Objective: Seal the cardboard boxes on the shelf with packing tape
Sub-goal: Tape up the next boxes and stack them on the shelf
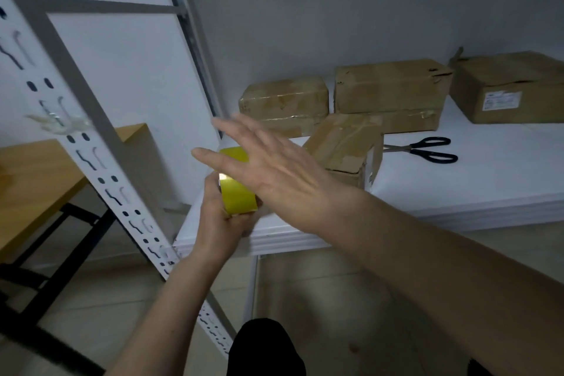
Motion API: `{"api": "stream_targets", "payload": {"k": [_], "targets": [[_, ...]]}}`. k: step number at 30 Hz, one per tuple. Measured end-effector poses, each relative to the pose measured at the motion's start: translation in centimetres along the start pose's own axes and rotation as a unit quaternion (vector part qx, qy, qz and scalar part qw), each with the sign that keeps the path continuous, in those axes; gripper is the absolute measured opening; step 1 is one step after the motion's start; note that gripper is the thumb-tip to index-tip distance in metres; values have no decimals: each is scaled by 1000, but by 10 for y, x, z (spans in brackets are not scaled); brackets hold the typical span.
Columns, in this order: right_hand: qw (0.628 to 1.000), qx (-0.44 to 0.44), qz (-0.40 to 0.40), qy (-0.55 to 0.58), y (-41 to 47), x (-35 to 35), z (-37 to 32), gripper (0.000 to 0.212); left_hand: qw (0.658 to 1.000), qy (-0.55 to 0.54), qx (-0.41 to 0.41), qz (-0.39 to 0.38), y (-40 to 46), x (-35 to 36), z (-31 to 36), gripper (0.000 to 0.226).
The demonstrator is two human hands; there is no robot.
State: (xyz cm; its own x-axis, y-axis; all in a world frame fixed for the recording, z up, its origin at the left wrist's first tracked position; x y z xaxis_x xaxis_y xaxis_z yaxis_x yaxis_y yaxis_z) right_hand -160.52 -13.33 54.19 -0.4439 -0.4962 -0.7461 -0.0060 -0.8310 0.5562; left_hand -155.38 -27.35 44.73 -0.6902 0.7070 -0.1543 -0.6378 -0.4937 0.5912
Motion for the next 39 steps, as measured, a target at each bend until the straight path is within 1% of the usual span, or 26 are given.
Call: {"api": "stream_targets", "payload": {"k": [2, 4, 5, 6, 7, 8, 10, 12, 13, 16, 18, 20, 21, 22, 23, 24, 25, 26, 27, 28, 30, 34, 39], "targets": [[999, -30, 5, -21, 5, -2, 6, 76, 997, 20, 76, -12, 3, 4, 24, 58], [999, -38, 31, -6, 12, -9, 16, 60, 984, 84, 149, -47, 12, 6, 50, 49], [998, -42, 55, 7, 14, -15, 22, 52, 980, 110, 154, -55, 18, 6, 64, 53], [996, -46, 77, 12, 16, -23, 30, 40, 981, 119, 139, -61, 21, 7, 79, 57], [995, -44, 89, 15, 16, -31, 39, 25, 985, 106, 112, -73, 23, 9, 92, 62], [995, -32, 92, 23, 15, -39, 49, 16, 991, 62, 75, -88, 23, 10, 102, 66], [993, -2, 104, 56, 8, -50, 69, 17, 993, -60, -12, -102, 25, 12, 114, 72], [989, 32, 121, 79, 0, -56, 83, 22, 978, -167, -94, -88, 31, 15, 116, 72], [987, 50, 127, 87, -4, -57, 88, 22, 972, -185, -119, -86, 33, 17, 115, 69], [972, 118, 167, 116, -18, -55, 98, 27, 972, -148, -130, -125, 41, 30, 119, 46], [953, 187, 200, 133, -28, -50, 107, 36, 962, -184, -150, -136, 46, 37, 119, 41], [927, 251, 234, 150, -36, -45, 118, 42, 939, -262, -196, -109, 50, 40, 113, 44], [915, 278, 248, 156, -39, -43, 124, 43, 929, -289, -215, -79, 53, 41, 106, 40], [905, 301, 254, 161, -42, -41, 130, 44, 929, -288, -227, -43, 54, 43, 97, 30], [899, 318, 253, 165, -43, -38, 136, 44, 942, -244, -228, -13, 54, 44, 87, 22], [895, 331, 246, 172, -44, -36, 139, 43, 963, -165, -214, -1, 55, 45, 75, 20], [891, 343, 235, 184, -45, -33, 140, 42, 977, -84, -197, -13, 54, 47, 67, 21], [886, 356, 224, 195, -46, -30, 141, 41, 982, -24, -184, -40, 53, 51, 60, 24], [881, 369, 213, 206, -46, -28, 140, 41, 981, 6, -178, -70, 52, 54, 55, 26], [877, 377, 206, 217, -46, -26, 139, 41, 980, 4, -174, -94, 51, 58, 52, 26], [867, 383, 208, 240, -44, -23, 138, 41, 980, -33, -164, -111, 49, 61, 52, 22], [842, 411, 222, 271, -39, -21, 141, 41, 989, -60, -94, -100, 45, 56, 42, 15], [815, 435, 230, 305, -36, -12, 142, 42, 985, -121, -90, -79, 39, 60, 33, 15]]}}
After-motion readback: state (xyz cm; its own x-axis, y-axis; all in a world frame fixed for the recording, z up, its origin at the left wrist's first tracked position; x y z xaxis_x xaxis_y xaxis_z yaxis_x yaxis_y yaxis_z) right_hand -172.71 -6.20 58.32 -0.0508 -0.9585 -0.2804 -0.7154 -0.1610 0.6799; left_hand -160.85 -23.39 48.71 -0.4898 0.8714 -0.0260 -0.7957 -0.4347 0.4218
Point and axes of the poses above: each hand's wrist, its own y-axis towards the middle knuckle, its own x-axis out of the palm, z = x × y, the point moved 2 cm from there along y, towards the middle knuckle, and after that the axes turned 14 degrees about -y, right-handed, at the moved point
